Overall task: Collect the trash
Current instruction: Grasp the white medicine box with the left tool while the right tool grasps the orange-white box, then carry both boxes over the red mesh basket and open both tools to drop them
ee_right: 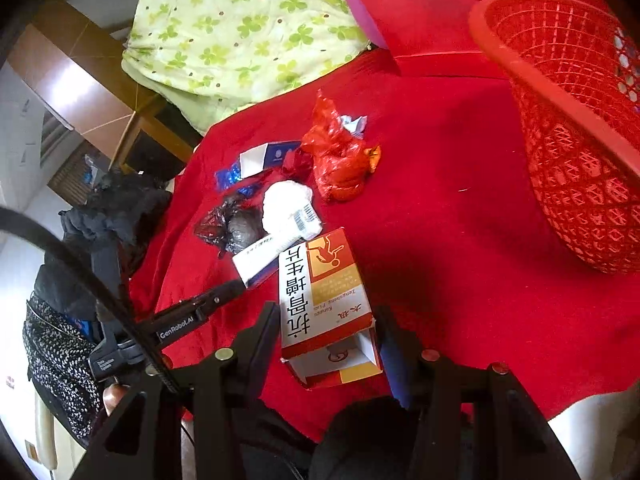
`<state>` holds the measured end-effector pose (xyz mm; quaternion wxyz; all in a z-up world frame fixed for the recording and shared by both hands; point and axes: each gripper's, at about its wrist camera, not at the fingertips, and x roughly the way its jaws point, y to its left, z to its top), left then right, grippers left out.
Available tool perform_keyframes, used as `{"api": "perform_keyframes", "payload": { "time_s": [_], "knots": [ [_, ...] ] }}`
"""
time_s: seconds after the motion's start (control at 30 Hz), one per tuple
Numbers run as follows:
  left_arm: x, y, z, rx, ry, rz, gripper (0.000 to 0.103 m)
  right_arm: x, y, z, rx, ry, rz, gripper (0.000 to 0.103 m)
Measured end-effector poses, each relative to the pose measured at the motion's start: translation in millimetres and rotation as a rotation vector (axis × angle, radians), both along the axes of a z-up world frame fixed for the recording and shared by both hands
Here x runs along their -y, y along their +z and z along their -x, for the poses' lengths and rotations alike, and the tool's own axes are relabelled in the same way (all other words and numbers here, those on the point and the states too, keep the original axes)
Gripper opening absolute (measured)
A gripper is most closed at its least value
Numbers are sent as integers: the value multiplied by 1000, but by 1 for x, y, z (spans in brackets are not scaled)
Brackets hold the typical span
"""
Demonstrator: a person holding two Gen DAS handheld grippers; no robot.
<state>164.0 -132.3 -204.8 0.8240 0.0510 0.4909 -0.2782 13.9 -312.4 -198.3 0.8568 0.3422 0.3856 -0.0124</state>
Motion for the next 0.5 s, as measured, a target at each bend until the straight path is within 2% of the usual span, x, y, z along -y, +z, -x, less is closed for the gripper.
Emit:
{"api": "perform_keyframes", "payload": {
  "time_s": [0.03, 0.07, 0.2, 0.3, 0.37, 0.4, 0.47, 0.5],
  "knots": [
    [-1, -1, -1, 13, 21, -10, 70, 1, -1, 1, 0, 0, -4, 51],
    [-8, -4, -8, 21, 34, -13, 72, 2, -3, 1, 0, 2, -7, 51],
    [-10, -9, -28, -22, 68, 30, 72, 1, -11, -3, -15, 7, -19, 51],
    [6, -20, -43, -71, 80, 29, 72, 2, -18, -5, -28, 4, -37, 51],
    [14, -25, -48, -91, 82, 65, 72, 3, -19, -5, -28, 2, -37, 51],
    [16, -27, -48, -104, 88, 84, 71, 4, -19, -5, -27, 2, -35, 51],
    [22, -30, -47, -123, 81, 120, 46, 5, -18, -3, -23, 0, -27, 51],
    [26, -31, -47, -128, 75, 127, 40, 5, -18, -3, -20, 0, -22, 51]
  ]
}}
